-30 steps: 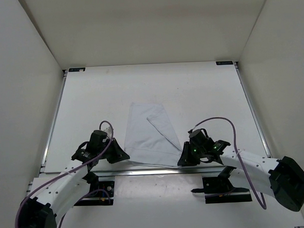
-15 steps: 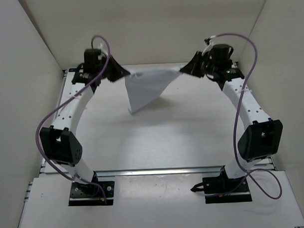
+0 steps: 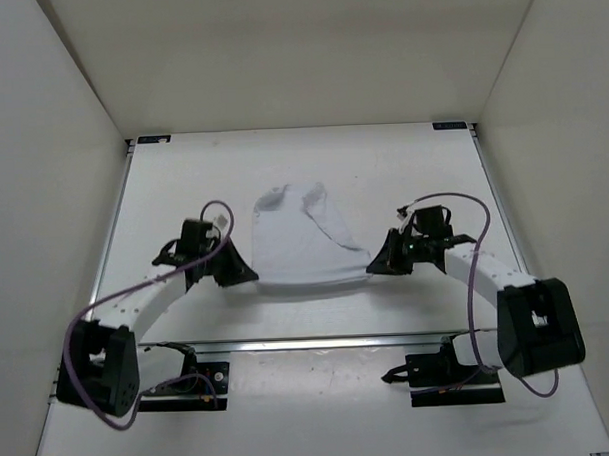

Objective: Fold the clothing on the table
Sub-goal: Flatten the skirt out

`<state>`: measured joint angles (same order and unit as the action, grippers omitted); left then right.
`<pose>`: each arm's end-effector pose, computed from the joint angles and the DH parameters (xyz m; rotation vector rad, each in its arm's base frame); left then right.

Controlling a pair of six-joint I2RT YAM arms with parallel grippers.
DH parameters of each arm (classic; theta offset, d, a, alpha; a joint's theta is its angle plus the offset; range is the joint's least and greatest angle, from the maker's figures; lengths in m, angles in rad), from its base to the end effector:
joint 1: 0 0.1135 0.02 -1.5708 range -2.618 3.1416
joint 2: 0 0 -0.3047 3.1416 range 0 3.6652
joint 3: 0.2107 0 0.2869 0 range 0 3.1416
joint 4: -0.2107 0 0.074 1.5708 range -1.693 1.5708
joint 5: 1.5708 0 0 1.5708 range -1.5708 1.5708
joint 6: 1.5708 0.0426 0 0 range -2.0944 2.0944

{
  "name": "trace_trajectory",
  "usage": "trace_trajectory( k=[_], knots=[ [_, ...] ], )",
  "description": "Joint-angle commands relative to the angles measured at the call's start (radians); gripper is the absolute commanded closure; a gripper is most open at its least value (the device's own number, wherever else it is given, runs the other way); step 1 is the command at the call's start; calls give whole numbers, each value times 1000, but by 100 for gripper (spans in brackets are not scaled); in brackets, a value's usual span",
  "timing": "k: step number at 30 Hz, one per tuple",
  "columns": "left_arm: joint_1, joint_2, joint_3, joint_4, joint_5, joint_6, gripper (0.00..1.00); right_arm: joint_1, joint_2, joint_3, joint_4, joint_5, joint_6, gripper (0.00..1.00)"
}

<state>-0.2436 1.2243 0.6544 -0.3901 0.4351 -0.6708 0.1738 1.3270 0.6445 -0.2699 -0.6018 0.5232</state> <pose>0.2380 -0.0777 0.2070 -0.3801 2.6212 -0.8918 0.2571 0.0696 0.1899 0.1962 2.5806 1.0321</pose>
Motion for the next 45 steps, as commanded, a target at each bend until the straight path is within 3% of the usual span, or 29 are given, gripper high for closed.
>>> trace_trajectory(
  k=[1, 5, 8, 11, 15, 19, 26, 31, 33, 36, 40, 42, 45],
  knots=[
    [-5, -228, -139, 16, 2, -5, 100, 47, -182, -72, 67, 24, 36, 100],
    [30, -231, -12, 25, -16, -32, 100, 37, -203, 19, 113, -19, 93, 100],
    [24, -123, 357, -27, -52, -4, 100, 9, -140, 237, 98, -76, 127, 100],
    [55, -94, 569, -6, -61, -67, 100, -20, -140, 371, 17, -30, 239, 100],
    [52, -65, 726, 30, -42, -115, 100, -79, -144, 273, 56, -180, 406, 100],
    [43, -83, 740, 83, -12, -124, 100, -80, -218, 54, 237, -285, 568, 100],
    [35, -72, 794, 105, -13, -105, 100, -33, -252, -68, 622, -389, 876, 100],
    [59, -1, 804, 126, 2, -125, 100, -63, -140, 44, 620, -417, 807, 100],
    [69, 65, 841, 131, 20, -110, 100, -103, -9, 121, 701, -475, 808, 100],
    [72, 161, 951, 126, 28, -90, 100, -108, 156, 333, 880, -561, 853, 100],
    [92, 221, 1060, 105, 13, -55, 100, -109, 278, 637, 864, -589, 805, 100],
    [101, 215, 1038, 103, 10, -44, 100, -120, 290, 664, 818, -587, 782, 100],
    [110, 166, 874, 174, 54, -73, 100, -151, 255, 554, 816, -586, 768, 100]
  ],
)
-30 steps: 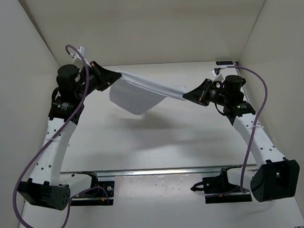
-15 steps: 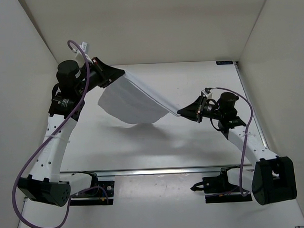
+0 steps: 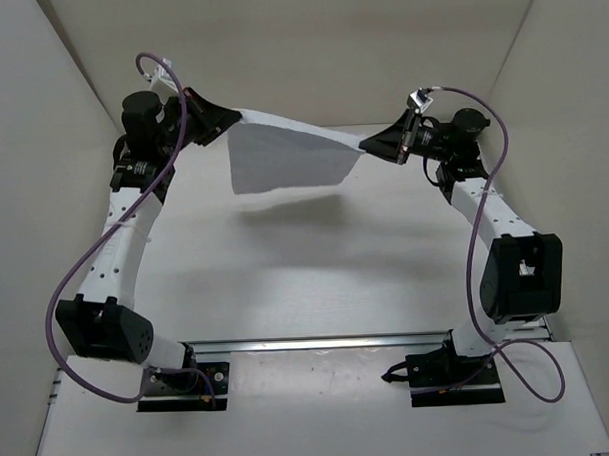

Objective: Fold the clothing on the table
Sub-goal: Flatten the skirt out, then fold the skirt

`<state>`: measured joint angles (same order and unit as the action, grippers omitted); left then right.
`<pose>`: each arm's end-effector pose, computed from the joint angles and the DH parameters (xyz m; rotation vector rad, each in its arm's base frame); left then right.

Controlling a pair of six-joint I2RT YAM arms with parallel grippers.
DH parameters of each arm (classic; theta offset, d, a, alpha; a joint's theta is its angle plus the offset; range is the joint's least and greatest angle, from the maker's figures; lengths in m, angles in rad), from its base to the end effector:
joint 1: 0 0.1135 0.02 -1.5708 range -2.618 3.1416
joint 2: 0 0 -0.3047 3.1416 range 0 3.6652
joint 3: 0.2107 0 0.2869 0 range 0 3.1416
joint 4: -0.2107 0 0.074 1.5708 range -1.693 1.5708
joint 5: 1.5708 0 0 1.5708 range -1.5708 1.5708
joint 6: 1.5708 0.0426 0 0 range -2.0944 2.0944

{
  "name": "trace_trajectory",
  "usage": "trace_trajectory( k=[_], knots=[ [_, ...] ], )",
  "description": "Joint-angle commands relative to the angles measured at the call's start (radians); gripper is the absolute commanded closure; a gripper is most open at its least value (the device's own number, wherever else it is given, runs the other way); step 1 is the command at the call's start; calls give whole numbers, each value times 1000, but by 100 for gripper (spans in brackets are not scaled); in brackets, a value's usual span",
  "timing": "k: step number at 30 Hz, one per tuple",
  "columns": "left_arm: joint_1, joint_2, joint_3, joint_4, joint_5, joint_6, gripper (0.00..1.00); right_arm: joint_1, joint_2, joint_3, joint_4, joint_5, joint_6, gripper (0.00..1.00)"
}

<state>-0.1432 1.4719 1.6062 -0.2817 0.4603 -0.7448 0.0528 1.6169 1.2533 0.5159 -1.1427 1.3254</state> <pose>0.3644 -0.0717 0.4973 -0.1841 1.8097 -1.0378 0.4056 0.0602 0.3881 -0.0122 1.8457 1.8275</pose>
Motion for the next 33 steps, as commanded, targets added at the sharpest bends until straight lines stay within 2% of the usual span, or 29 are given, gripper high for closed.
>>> trace_trajectory(
  k=[1, 3, 5, 6, 8, 10, 11, 14, 17, 20, 22, 24, 26, 28, 29, 30, 31, 32, 33],
  knots=[
    [2, -111, -160, 76, 34, 10, 100, -39, -47, -125, 35, -46, -54, 100],
    [-9, -159, -288, 93, 29, 12, 100, -48, -112, -256, -22, -39, -109, 100],
    [-10, -240, -454, 119, 51, 7, 100, -51, -185, -441, -113, -11, -239, 100],
    [-10, -260, -571, 130, 61, -11, 100, -77, -231, -492, -208, 32, -274, 100],
    [2, -344, -807, 127, 75, -30, 100, -61, -299, -621, -378, 143, -462, 99],
    [-5, -401, -943, 52, 90, -18, 100, -33, -394, -686, -625, 255, -572, 100],
    [-28, -433, -1000, 12, 78, -5, 100, 1, -422, -734, -676, 334, -609, 100],
    [-122, -553, -1148, -144, 0, 27, 100, 80, -587, -845, -868, 469, -592, 100],
    [-196, -736, -1285, -238, -5, -59, 100, 162, -843, -969, -997, 530, -502, 100],
    [-263, -951, -1399, -306, -5, -163, 100, 183, -1041, -1102, -1076, 482, -383, 100],
    [-291, -1028, -1434, -298, 1, -249, 100, 191, -1204, -1176, -1050, 418, -300, 100],
    [-297, -1041, -1441, -248, 18, -301, 100, 185, -1273, -1248, -961, 365, -176, 100],
    [-276, -985, -1401, -191, 40, -309, 100, 183, -1263, -1250, -822, 310, -102, 99],
    [-268, -883, -1305, -153, -6, -266, 100, 159, -1162, -1246, -656, 276, -72, 100],
    [-257, -792, -1225, -155, -27, -214, 100, 128, -1060, -1199, -639, 252, -113, 100],
    [-228, -701, -1147, -152, -34, -188, 100, 108, -1002, -1128, -628, 241, -199, 100],
    [-211, -653, -1105, -145, -38, -150, 100, 67, -873, -1035, -655, 223, -239, 100],
    [-169, -563, -1033, -136, -43, -118, 100, 20, -759, -984, -674, 225, -346, 100],
    [-133, -473, -967, -110, -34, -104, 100, -23, -705, -883, -701, 221, -424, 100]
  ],
)
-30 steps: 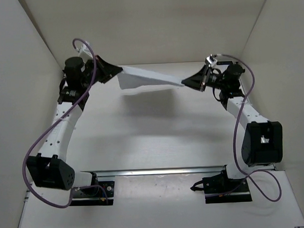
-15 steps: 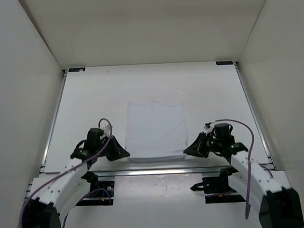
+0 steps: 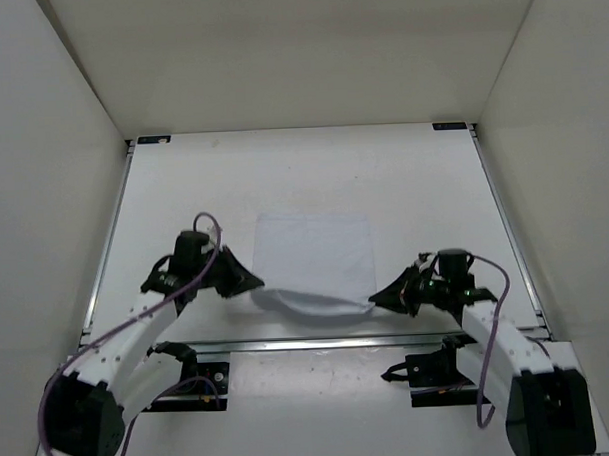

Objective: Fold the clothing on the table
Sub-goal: Fold the skirt

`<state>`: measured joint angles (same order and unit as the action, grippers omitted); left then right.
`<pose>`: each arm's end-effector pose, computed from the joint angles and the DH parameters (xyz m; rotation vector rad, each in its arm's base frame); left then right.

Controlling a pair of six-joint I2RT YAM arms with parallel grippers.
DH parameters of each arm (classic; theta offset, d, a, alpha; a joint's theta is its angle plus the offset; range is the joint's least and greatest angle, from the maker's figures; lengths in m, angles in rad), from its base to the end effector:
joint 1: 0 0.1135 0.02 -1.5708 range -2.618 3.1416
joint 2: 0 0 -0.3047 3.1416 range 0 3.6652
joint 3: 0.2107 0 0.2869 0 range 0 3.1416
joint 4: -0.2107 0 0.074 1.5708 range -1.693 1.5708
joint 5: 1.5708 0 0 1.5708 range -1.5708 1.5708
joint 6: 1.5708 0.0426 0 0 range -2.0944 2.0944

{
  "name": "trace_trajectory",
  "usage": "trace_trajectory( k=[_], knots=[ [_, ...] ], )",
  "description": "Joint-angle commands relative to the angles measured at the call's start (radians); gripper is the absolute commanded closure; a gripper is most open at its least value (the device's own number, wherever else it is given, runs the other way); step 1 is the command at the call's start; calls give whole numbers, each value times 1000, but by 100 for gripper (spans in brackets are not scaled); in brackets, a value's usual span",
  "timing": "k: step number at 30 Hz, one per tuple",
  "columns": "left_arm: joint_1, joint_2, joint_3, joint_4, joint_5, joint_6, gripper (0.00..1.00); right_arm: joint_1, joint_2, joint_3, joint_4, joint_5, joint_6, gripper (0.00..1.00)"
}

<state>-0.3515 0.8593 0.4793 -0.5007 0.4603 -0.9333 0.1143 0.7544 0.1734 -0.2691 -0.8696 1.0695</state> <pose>0.1580 -0.0781 0.2094 -0.5472 2.6071 -1.0696 0.1278 0.0474 0.1421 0.7885 2.5102 1.5438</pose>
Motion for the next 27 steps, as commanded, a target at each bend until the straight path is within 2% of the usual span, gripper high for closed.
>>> trace_trajectory(
  k=[1, 2, 4, 5, 7, 9, 10, 11, 14, 16, 19, 21, 22, 27],
  knots=[
    [98, 186, 197, 138, -32, 99, 100, -102, 268, 289, 82, -45, -228, 100],
    [144, 281, 258, 163, -35, 108, 100, -113, 377, 338, 82, -48, -249, 100],
    [183, 477, 358, 194, -58, 133, 80, -162, 532, 527, 125, -58, -313, 87],
    [210, 528, 436, 198, -67, 148, 61, -174, 637, 620, 114, -57, -334, 65],
    [247, 700, 565, 192, -42, 157, 60, -177, 762, 749, 67, -22, -397, 1],
    [262, 782, 611, 192, 0, 160, 52, -185, 860, 834, 15, 10, -445, 1],
    [269, 825, 623, 221, 52, 148, 37, -186, 888, 866, -13, 41, -468, 1],
    [276, 868, 633, 238, 70, 149, 28, -185, 890, 880, -21, 58, -477, 1],
    [290, 923, 642, 249, 126, 180, 31, -151, 879, 845, -24, 125, -516, 1],
    [292, 894, 607, 274, 136, 203, 33, -120, 840, 793, -6, 158, -528, 1],
    [305, 799, 530, 222, 72, 264, 50, -76, 737, 627, 141, 172, -469, 1],
    [302, 707, 483, 176, 0, 315, 45, -61, 680, 516, 178, 202, -416, 1],
    [299, 693, 460, 147, -67, 345, 37, -29, 666, 500, 176, 234, -410, 1],
    [244, 627, 355, 109, -236, 395, 33, 111, 615, 402, 183, 389, -297, 1]
  ],
)
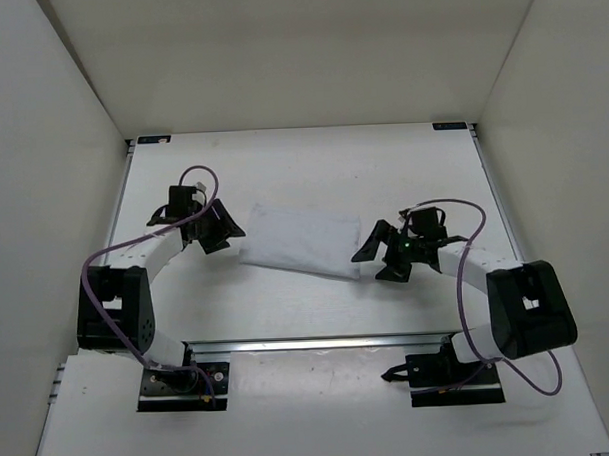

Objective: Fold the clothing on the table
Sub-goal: Fold the skirt

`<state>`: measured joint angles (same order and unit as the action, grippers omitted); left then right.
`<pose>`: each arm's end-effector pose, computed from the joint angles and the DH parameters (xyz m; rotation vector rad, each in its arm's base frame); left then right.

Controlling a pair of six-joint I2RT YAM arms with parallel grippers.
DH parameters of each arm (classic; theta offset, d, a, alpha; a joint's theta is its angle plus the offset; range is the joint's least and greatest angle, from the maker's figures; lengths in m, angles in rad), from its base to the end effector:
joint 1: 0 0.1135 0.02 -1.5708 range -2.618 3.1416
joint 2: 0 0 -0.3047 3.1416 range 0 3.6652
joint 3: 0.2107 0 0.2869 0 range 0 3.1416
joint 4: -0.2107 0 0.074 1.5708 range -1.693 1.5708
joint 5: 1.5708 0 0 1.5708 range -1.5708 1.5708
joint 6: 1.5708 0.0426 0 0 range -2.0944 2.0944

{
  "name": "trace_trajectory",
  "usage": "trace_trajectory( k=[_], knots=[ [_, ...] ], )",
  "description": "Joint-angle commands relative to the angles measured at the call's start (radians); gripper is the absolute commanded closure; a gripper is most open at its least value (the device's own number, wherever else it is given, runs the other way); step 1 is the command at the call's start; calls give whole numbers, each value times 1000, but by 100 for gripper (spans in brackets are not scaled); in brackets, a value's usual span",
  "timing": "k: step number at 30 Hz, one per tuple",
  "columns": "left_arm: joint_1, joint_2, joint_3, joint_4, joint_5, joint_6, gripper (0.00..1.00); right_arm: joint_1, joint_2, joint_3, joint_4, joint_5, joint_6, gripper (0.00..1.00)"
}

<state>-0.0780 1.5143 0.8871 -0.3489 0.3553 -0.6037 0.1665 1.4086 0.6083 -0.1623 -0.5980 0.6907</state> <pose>0.3268 -0.0404 0.2073 -0.5393 2.5569 -0.7088 0.2639 0.0687 0.1651 0.4356 2.6052 1.0800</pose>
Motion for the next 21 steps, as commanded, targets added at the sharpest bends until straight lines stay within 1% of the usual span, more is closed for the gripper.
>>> trace_trajectory(
  k=[1, 3, 4, 5, 6, 7, 10, 11, 12, 13, 14, 15, 16, 17, 18, 19, 20, 21],
  knots=[
    [-34, -29, -69, -26, -140, 50, 34, 91, -57, -71, 105, 151, 101, 1],
    [-45, -17, -109, -4, -153, 30, 36, 129, -50, -111, 156, 182, 186, 5],
    [-48, -13, -112, 5, -160, 19, 35, 140, -45, -134, 221, 184, 207, 5],
    [-61, -2, -120, 13, -161, 13, 36, 151, -19, -140, 239, 185, 239, 14],
    [-71, 15, -116, 13, -167, 12, 35, 168, -17, -151, 266, 199, 260, 16],
    [-77, 24, -119, 10, -182, 15, 35, 174, 12, -153, 280, 205, 271, 17],
    [-103, 67, -105, 27, -216, -5, 33, 199, 56, -127, 287, 244, 297, 24],
    [-108, 76, -108, 37, -216, -11, 35, 205, 64, -131, 299, 265, 305, 26],
    [-114, 99, -94, 42, -211, -11, 38, 200, 67, -133, 308, 280, 322, 31],
    [-126, 118, -86, 50, -211, -13, 42, 193, 69, -142, 313, 280, 343, 39],
    [-131, 127, -85, 57, -210, -24, 59, 185, 72, -151, 325, 276, 346, 42],
    [-144, 136, -77, 57, -208, -28, 74, 164, 78, -154, 328, 262, 339, 51],
    [-169, 136, -80, 71, -207, -31, 92, 151, 79, -159, 333, 245, 325, 62],
    [-181, 129, -83, 80, -194, -40, 99, 124, 75, -160, 308, 233, 302, 69],
    [-204, 132, -95, 86, -178, -45, 100, 82, 67, -157, 290, 204, 255, 83],
    [-238, 110, -106, 94, -162, -51, 100, 39, 56, -151, 256, 187, 195, 94],
    [-250, 109, -115, 93, -158, -68, 100, 15, 44, -124, 180, 181, 149, 97],
    [-293, 83, -131, 96, -157, -86, 100, -31, 33, -108, 128, 181, 57, 100]
  ],
)
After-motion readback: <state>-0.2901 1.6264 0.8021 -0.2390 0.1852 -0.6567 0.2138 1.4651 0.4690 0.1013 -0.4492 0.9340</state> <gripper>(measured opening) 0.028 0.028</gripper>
